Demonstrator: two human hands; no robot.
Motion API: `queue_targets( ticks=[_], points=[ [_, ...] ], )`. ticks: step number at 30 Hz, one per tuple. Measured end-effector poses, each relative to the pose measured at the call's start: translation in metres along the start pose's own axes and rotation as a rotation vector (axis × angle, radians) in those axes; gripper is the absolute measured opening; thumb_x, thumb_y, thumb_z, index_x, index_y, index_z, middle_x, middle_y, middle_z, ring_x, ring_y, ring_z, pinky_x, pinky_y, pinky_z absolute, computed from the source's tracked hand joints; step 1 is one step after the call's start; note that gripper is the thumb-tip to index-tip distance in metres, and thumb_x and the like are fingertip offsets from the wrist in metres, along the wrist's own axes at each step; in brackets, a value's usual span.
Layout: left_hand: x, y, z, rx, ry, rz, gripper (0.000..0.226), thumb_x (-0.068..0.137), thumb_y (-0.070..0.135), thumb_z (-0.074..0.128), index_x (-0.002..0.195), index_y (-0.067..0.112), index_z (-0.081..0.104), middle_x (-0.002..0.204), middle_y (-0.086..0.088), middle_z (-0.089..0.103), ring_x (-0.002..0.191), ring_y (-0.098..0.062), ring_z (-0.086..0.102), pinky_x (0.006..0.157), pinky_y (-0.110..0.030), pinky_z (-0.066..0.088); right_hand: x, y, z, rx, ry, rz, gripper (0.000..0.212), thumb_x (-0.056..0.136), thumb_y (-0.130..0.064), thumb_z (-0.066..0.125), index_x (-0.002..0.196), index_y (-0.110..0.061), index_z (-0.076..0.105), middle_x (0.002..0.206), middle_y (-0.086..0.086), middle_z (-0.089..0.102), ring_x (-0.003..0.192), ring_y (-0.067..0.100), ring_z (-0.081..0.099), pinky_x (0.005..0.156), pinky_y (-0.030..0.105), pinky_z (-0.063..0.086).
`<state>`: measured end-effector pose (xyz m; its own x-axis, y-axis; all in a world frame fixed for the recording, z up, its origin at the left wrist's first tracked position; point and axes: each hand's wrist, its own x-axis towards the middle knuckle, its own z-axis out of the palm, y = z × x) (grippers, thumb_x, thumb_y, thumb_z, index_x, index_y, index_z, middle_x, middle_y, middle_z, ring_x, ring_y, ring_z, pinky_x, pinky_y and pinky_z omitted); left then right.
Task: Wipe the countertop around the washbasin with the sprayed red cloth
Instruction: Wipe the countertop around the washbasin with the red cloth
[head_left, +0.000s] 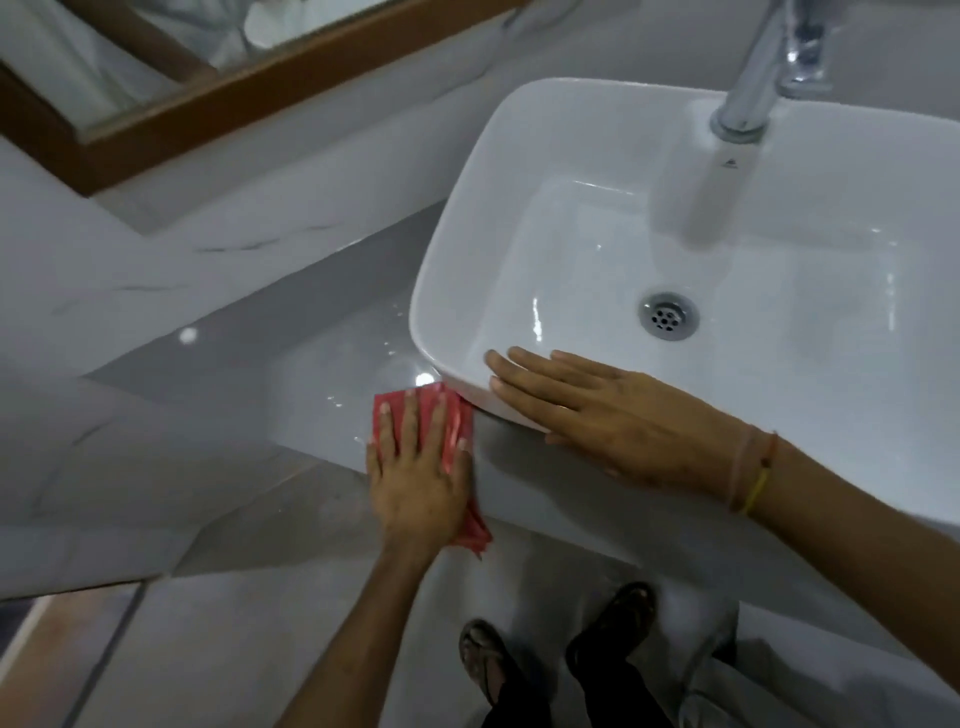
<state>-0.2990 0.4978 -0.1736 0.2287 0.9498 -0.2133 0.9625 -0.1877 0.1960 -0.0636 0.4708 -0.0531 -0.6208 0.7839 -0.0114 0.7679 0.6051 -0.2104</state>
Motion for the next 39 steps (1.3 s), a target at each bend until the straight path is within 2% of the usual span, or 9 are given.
queue_targets(
  ticks=[4, 7, 12, 19, 25, 28, 32, 36, 39],
  points=[
    [0.031, -0.065, -0.024, -0.055, 0.040, -0.178, 0.061, 0.090, 0.057, 0.014, 0.140, 0.040, -0.017, 0.161, 0.001, -0.007, 0.148, -0.026, -0.010, 0.119, -0.050, 0.001, 0.001, -0.004, 0.000, -0.032, -0.018, 0.017, 0.084, 0.085, 0.004, 0.061, 0.152, -0.010, 0.012, 0.162, 0.006, 0.010, 0.148, 0.024, 0.012, 0.116, 0.043, 0.029],
    [0.050, -0.105, -0.039, -0.011, 0.038, -0.242, 0.064, 0.086, 0.061, 0.009, 0.141, 0.039, -0.016, 0.161, 0.000, -0.006, 0.148, -0.027, -0.009, 0.119, -0.050, 0.002, 0.000, -0.007, -0.001, -0.028, 0.006, 0.021, 0.087, 0.080, 0.004, 0.065, 0.152, -0.009, 0.016, 0.161, 0.007, 0.014, 0.147, 0.025, 0.017, 0.114, 0.044, 0.032],
    [0.092, -0.123, -0.056, 0.002, 0.097, -0.255, 0.070, 0.086, 0.062, 0.011, 0.149, 0.033, 0.005, 0.162, -0.004, 0.005, 0.148, -0.032, -0.002, 0.118, -0.053, 0.006, 0.012, 0.000, -0.004, -0.055, 0.019, 0.017, 0.091, 0.077, -0.003, 0.069, 0.152, -0.011, 0.018, 0.161, 0.005, 0.019, 0.146, 0.026, 0.021, 0.111, 0.045, 0.037],
    [0.134, -0.102, -0.063, 0.013, 0.064, -0.071, 0.060, 0.093, 0.056, 0.016, 0.149, 0.036, 0.007, 0.160, -0.006, 0.013, 0.147, -0.036, 0.001, 0.117, -0.053, 0.008, 0.012, -0.002, -0.005, -0.042, -0.014, 0.036, 0.089, 0.078, -0.006, 0.067, 0.152, -0.012, 0.017, 0.160, 0.004, 0.019, 0.147, 0.024, 0.020, 0.110, 0.043, 0.039],
    [0.179, -0.061, -0.065, 0.036, 0.043, 0.055, 0.058, 0.095, 0.051, 0.023, 0.149, 0.036, 0.009, 0.161, -0.002, 0.012, 0.147, -0.036, 0.000, 0.118, -0.052, 0.008, 0.010, 0.000, -0.005, -0.006, 0.028, 0.040, 0.074, 0.087, -0.006, 0.057, 0.151, -0.014, 0.021, 0.159, 0.002, 0.024, 0.146, 0.020, 0.023, 0.109, 0.043, 0.041],
    [0.164, -0.046, -0.054, 0.090, 0.039, 0.213, 0.060, 0.093, 0.052, 0.020, 0.148, 0.035, 0.007, 0.161, -0.003, 0.013, 0.147, -0.034, 0.001, 0.118, -0.051, 0.007, 0.010, 0.002, -0.006, -0.021, 0.047, 0.042, 0.070, 0.087, -0.007, 0.058, 0.149, -0.012, 0.028, 0.157, 0.004, 0.030, 0.144, 0.022, 0.028, 0.106, 0.042, 0.044],
    [0.106, -0.048, -0.032, 0.091, 0.032, 0.348, 0.063, 0.091, 0.063, 0.017, 0.147, 0.039, -0.001, 0.161, 0.000, 0.008, 0.148, -0.029, -0.003, 0.115, -0.054, 0.004, 0.009, 0.001, -0.002, -0.033, 0.040, 0.053, 0.078, 0.077, -0.004, 0.070, 0.146, -0.010, 0.034, 0.154, 0.004, 0.035, 0.142, 0.022, 0.033, 0.107, 0.036, 0.041],
    [0.069, -0.071, -0.032, 0.041, 0.083, 0.187, 0.058, 0.093, 0.058, 0.022, 0.146, 0.045, 0.002, 0.161, 0.002, 0.009, 0.148, -0.030, 0.002, 0.114, -0.056, 0.012, 0.011, 0.000, -0.005, -0.030, 0.051, 0.053, 0.073, 0.079, -0.008, 0.066, 0.146, -0.010, 0.036, 0.152, 0.004, 0.039, 0.140, 0.023, 0.036, 0.104, 0.033, 0.038],
    [0.062, -0.091, -0.044, -0.073, 0.165, -0.007, 0.056, 0.093, 0.035, 0.039, 0.146, 0.040, 0.022, 0.158, -0.008, 0.023, 0.145, -0.034, 0.018, 0.115, -0.049, 0.023, 0.014, -0.003, -0.006, -0.022, 0.078, 0.058, 0.060, 0.087, -0.016, 0.052, 0.145, -0.011, 0.038, 0.151, 0.003, 0.040, 0.139, 0.023, 0.038, 0.103, 0.035, 0.044]
  ],
)
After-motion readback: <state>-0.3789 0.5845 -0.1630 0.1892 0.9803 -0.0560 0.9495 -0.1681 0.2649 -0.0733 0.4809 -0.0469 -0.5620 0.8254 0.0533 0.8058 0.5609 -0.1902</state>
